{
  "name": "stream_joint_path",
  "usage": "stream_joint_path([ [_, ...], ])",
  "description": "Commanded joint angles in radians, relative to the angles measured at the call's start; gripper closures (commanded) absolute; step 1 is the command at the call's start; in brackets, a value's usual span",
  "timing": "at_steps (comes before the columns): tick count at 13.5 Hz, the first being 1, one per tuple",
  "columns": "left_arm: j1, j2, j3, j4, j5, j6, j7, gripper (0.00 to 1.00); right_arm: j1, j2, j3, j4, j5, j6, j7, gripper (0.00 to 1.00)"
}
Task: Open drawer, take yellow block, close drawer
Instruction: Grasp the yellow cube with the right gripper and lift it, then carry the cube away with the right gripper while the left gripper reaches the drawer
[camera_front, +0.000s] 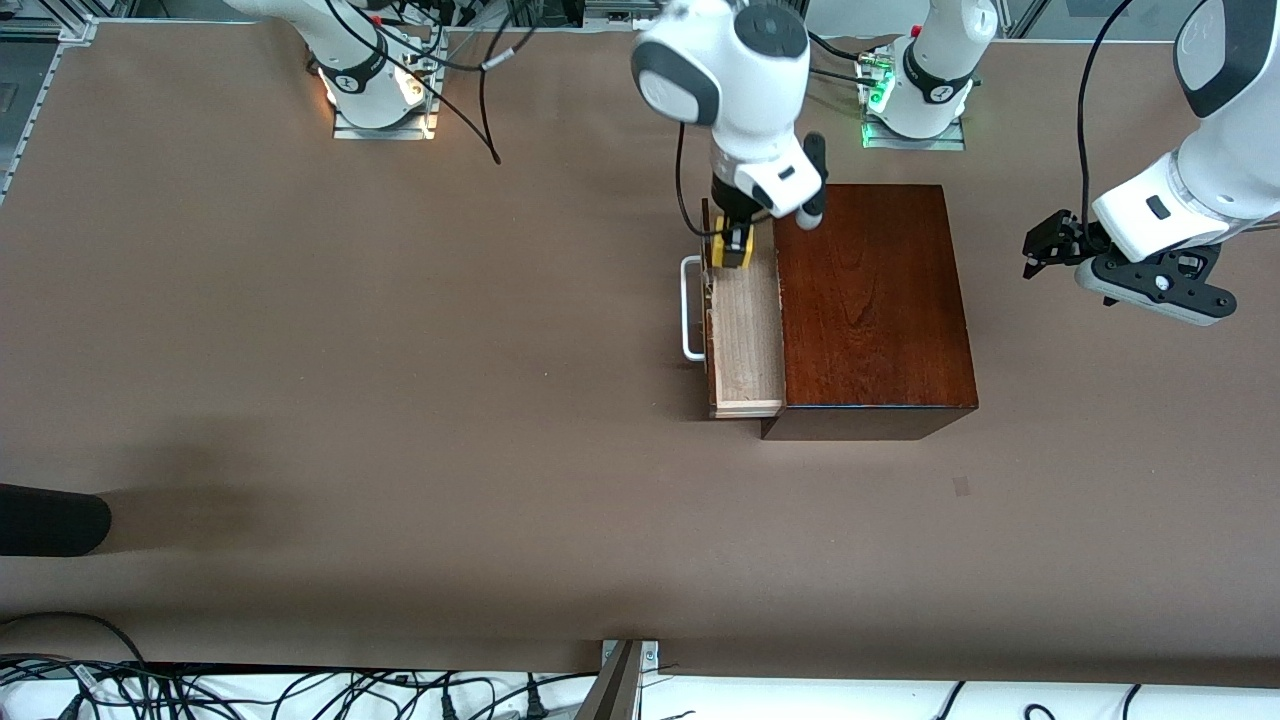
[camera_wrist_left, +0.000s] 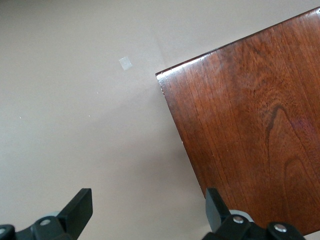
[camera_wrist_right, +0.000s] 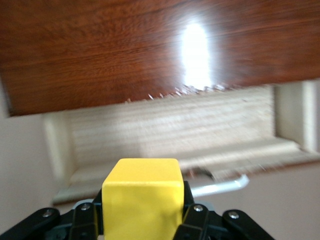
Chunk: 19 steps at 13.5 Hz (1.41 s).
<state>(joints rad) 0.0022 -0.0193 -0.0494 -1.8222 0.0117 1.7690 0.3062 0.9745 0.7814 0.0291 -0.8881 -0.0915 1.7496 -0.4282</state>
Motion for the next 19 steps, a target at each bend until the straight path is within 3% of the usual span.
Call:
stream_joint_path([
  [1,0.004,0.013,-0.003,0.029,-0.029,-0.011,0.014,0.00,-0.046,-0.111,-0.005,-0.011,0.033,-0.090,0.009,1.00],
  [4,-0.011,0.015,-0.010,0.044,-0.050,-0.011,0.011,0.00,-0.149,-0.174,-0.008,-0.012,0.033,-0.137,0.026,1.00],
  [7,-0.021,0.038,-0.069,0.092,-0.061,-0.013,0.021,0.00,-0.270,-0.211,-0.008,-0.015,0.035,-0.156,0.035,1.00],
  [11,-0.031,0.111,-0.171,0.121,-0.191,-0.011,0.027,0.00,-0.462,-0.214,-0.028,-0.015,0.087,-0.200,0.034,1.00],
  [13,-0.057,0.137,-0.248,0.123,-0.199,-0.011,0.030,0.00,-0.570,-0.214,-0.028,-0.026,0.091,-0.213,0.029,1.00],
  [16,-0.138,0.197,-0.354,0.162,-0.188,0.004,0.031,0.00,-0.671,-0.282,-0.046,-0.168,0.139,-0.144,0.046,1.00],
  [19,-0.284,0.384,-0.360,0.355,-0.159,0.007,0.034,0.00,-0.747,-0.395,-0.054,-0.433,0.139,0.008,0.063,1.00],
])
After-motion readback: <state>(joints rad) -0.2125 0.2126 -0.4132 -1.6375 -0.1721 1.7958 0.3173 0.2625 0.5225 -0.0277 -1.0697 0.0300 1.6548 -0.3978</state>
